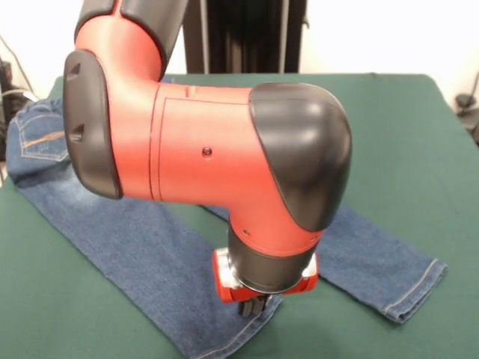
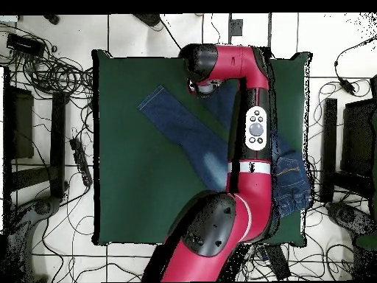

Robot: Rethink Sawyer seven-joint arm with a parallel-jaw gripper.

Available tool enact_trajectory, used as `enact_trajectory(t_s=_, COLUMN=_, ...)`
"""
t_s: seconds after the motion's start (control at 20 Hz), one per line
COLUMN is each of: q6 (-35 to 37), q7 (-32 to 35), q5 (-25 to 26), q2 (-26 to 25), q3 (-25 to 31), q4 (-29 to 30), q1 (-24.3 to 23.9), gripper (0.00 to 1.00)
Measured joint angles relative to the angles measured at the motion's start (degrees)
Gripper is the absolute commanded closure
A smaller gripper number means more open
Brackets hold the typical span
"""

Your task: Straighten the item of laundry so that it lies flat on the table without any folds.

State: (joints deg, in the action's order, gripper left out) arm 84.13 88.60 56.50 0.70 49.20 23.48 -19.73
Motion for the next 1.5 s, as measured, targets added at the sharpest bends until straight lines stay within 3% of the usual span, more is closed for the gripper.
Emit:
enact_trajectory(t_s=0.35, q6=0.0, q7=0.0, q5=2.5, q2=-0.6, q3=0.0, q4=-3.2, q1=1.5, gripper=1.0)
enact_trajectory(t_s=0.75, q6=0.2, q7=0.0, q5=1.9, q2=-2.3, q3=2.6, q4=-7.3, q1=1.2, gripper=1.0)
enact_trajectory(t_s=1.5, q6=-3.0, q7=0.0, q5=-14.6, q2=-7.4, q3=9.6, q4=-8.1, q1=-7.3, gripper=1.0)
